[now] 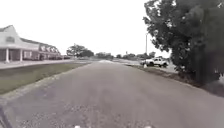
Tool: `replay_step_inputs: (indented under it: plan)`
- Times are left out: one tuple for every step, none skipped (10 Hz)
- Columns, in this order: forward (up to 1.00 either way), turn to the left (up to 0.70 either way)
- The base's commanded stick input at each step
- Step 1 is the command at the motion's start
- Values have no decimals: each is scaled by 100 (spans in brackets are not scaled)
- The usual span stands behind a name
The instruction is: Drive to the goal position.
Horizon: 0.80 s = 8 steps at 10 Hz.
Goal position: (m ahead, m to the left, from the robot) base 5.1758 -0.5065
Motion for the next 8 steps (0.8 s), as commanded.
replay_step_inputs:
  plan:
    - [70,35]
    - [70,35]
    - [70,35]
    - [70,14]
    - [70,0]
    - [70,0]
    - [70,0]
    - [70,0]
